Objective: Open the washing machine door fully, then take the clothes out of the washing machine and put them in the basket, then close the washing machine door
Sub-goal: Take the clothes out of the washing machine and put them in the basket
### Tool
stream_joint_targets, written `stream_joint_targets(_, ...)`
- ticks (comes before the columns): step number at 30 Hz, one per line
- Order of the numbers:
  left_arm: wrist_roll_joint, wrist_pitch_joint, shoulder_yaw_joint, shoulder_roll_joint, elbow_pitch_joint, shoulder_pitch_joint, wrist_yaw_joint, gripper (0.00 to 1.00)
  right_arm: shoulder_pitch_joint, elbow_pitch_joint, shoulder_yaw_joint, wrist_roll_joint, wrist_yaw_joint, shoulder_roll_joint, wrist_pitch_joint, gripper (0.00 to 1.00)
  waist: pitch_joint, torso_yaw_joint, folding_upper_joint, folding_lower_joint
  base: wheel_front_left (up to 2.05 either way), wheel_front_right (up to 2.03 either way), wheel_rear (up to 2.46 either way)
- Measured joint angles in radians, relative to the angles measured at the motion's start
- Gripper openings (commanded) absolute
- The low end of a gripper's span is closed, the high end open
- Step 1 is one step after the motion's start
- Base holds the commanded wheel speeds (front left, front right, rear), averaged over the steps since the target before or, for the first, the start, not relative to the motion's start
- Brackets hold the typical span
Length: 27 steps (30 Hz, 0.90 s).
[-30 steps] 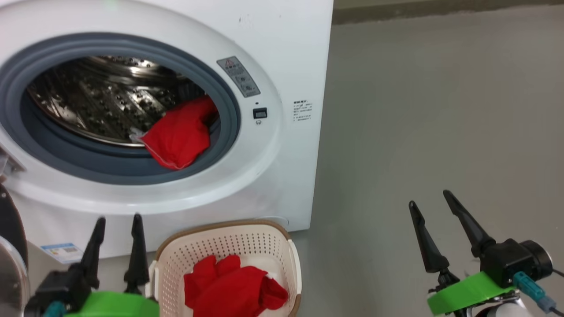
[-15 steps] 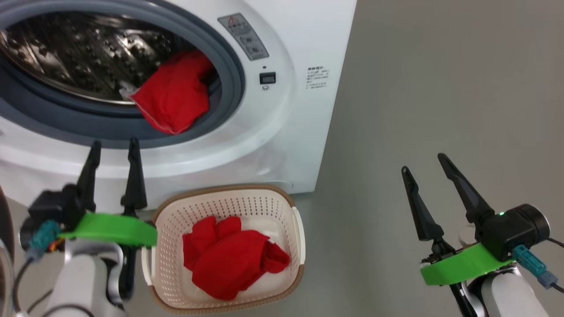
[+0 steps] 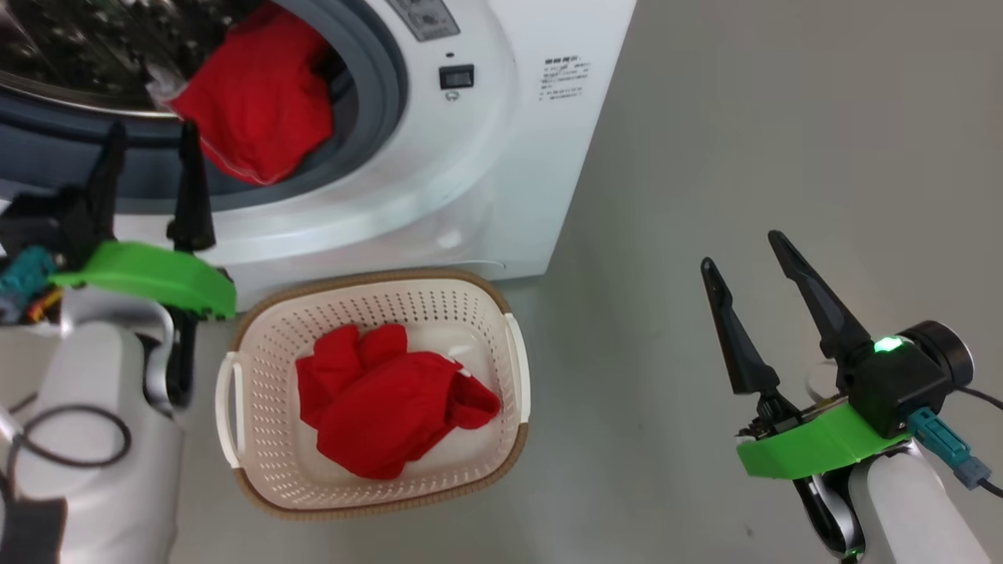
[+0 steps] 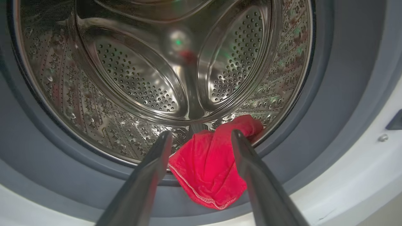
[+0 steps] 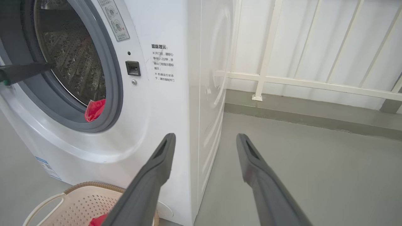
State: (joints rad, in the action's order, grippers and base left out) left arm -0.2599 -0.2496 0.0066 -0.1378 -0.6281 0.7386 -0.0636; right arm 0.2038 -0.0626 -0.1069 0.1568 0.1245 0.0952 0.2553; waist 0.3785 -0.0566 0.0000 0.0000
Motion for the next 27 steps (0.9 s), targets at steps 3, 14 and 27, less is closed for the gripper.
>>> stream_joint_targets(3,0.007,0.0,-0.011,-0.014,-0.064,0.071,-0.008,1.0,0.015,0.006,-0.005,-0.003,0.0,-0.001,0.0,1.0,0.03,-0.01,0.0,0.0,0.0,0.0,0.0)
stream_joint_targets(14,-0.036,0.086,-0.002,-0.037,-0.294,0.33,-0.034,1.0,0.082,0.01,-0.04,-0.003,0.0,-0.007,0.0,1.0,0.131,-0.063,0.0,0.0,0.0,0.0,0.0)
stream_joint_targets(27,-0.088,0.314,0.013,-0.073,-0.496,0.471,-0.031,1.0,0.117,0.013,-0.065,-0.003,0.0,-0.018,0.0,1.0,0.186,-0.124,0.0,0.0,0.0,0.0,0.0)
